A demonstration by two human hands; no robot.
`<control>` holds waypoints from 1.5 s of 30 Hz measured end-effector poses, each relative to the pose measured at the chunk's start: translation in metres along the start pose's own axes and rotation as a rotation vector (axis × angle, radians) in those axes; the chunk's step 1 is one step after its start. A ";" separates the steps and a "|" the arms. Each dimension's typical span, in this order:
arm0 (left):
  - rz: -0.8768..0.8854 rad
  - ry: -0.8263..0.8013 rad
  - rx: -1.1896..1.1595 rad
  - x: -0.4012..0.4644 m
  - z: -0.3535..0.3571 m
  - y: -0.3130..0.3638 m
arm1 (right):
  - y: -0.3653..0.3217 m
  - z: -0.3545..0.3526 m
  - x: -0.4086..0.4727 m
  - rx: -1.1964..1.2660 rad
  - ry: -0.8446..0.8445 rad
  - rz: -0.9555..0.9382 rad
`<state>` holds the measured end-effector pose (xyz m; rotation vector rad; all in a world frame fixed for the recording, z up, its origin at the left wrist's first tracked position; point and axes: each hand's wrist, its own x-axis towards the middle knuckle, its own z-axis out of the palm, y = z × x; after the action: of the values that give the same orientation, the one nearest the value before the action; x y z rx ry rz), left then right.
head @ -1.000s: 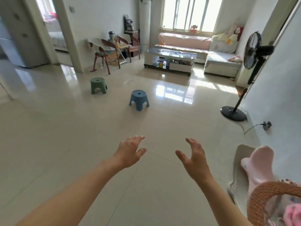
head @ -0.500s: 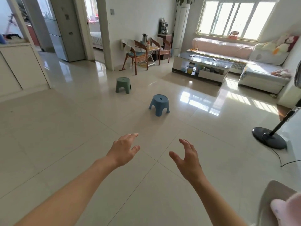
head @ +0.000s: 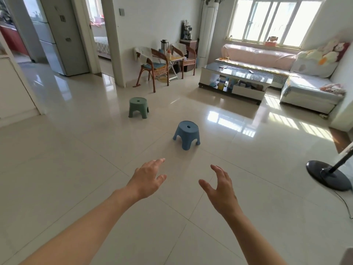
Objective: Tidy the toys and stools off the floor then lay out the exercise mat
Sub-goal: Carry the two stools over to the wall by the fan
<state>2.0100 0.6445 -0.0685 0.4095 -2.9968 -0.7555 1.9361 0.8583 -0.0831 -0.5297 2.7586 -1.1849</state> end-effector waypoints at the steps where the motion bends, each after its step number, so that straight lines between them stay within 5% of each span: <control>1: 0.006 -0.003 0.008 0.015 -0.004 -0.002 | 0.000 0.003 0.013 0.000 0.000 0.013; 12: 0.061 -0.033 0.071 0.217 -0.008 -0.011 | 0.027 0.026 0.204 0.034 -0.003 0.042; 25: -0.101 -0.046 0.036 0.454 -0.012 -0.024 | 0.044 0.028 0.477 0.040 -0.152 -0.001; 45: -0.116 -0.119 -0.033 0.826 -0.043 -0.130 | 0.036 0.127 0.836 0.047 -0.207 0.164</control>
<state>1.2485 0.3010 -0.1254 0.5612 -3.0876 -0.8673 1.1716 0.5018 -0.1547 -0.3888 2.5386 -1.0888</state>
